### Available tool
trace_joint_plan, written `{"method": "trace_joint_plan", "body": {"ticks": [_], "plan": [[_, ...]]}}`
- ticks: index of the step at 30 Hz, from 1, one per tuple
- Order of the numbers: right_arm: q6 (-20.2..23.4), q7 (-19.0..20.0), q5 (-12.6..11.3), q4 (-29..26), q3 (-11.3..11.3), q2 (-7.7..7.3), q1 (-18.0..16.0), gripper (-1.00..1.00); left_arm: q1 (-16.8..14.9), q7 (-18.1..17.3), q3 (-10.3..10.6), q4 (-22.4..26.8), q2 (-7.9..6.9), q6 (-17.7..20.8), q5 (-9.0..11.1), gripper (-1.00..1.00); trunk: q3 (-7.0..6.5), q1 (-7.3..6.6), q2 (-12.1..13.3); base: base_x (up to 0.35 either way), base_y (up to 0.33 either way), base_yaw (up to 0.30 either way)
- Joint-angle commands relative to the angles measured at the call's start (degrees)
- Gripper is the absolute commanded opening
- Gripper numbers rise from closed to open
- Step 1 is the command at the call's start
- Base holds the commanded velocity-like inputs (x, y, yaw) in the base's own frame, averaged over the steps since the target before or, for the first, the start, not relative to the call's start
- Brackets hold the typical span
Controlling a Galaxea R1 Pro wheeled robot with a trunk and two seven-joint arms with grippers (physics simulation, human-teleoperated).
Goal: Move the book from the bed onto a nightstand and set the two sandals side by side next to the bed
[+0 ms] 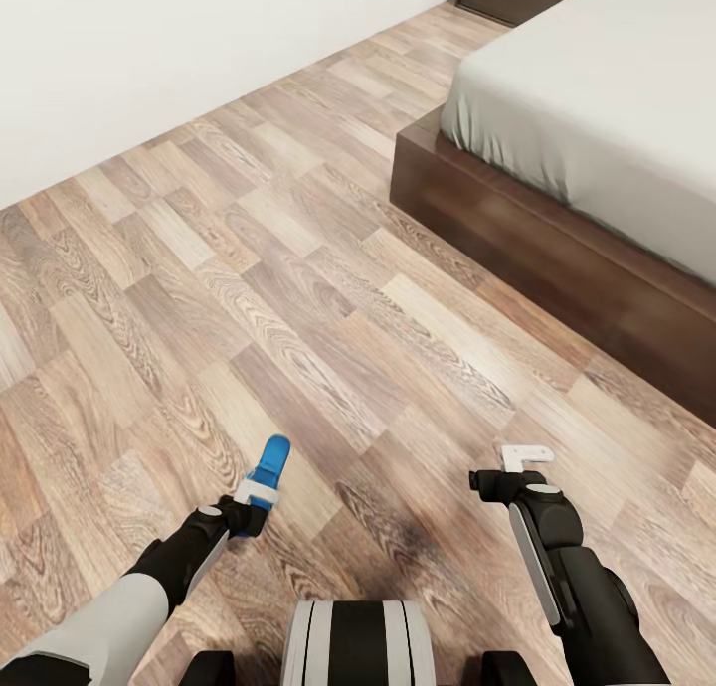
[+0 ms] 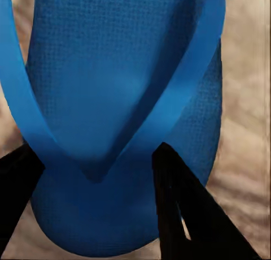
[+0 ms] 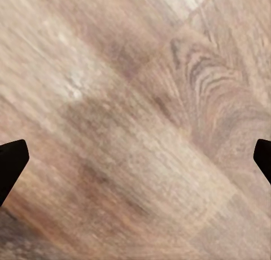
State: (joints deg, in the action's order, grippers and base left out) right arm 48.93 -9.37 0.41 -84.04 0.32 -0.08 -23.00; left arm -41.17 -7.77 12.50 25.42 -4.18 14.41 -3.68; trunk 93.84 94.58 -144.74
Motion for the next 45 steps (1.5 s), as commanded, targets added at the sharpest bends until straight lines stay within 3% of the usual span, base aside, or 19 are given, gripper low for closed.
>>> {"method": "trace_joint_plan", "body": {"ticks": [1,29,34,39,40,43,45], "plan": [[0.3,-0.1,0.0,0.0,0.0,-0.01,0.0,1.00,0.0,0.0,-0.1,0.2,-0.07,0.3,-1.2,-1.00,0.03,0.00,0.0,0.000,0.000,0.000],[0.3,-0.1,0.0,0.2,0.0,-0.01,0.0,1.00,0.0,0.1,-0.1,0.2,-0.10,0.3,-1.2,-1.00,0.03,0.00,0.0,0.000,0.000,0.000],[0.3,-0.1,0.0,0.1,0.0,-0.01,0.0,1.00,0.0,0.0,-0.1,0.4,-0.05,0.5,-1.2,-1.00,-1.08,-0.12,0.1,0.000,0.000,0.000],[0.5,-0.1,-0.2,0.0,-0.1,-0.01,0.0,1.00,0.0,2.1,-0.3,4.9,0.30,4.0,-0.4,-1.00,-2.18,-0.25,0.1,0.000,0.000,0.000],[0.5,-0.2,-0.1,0.0,-0.1,-0.01,0.0,1.00,0.0,4.6,-0.5,7.0,1.72,7.8,-0.4,-1.00,-2.41,-0.28,0.1,0.000,0.000,0.000],[0.7,-0.3,0.1,0.0,-0.1,-0.01,0.0,1.00,0.0,9.8,-0.7,11.8,4.23,12.3,-0.1,-1.00,-3.07,-0.36,0.2,0.000,0.000,0.000],[1.5,-0.3,-0.1,-0.2,-0.2,-0.01,0.0,1.00,2.7,14.1,-0.7,22.8,6.11,17.0,0.9,-1.00,-3.51,-0.41,0.2,0.000,0.000,0.000]]}}
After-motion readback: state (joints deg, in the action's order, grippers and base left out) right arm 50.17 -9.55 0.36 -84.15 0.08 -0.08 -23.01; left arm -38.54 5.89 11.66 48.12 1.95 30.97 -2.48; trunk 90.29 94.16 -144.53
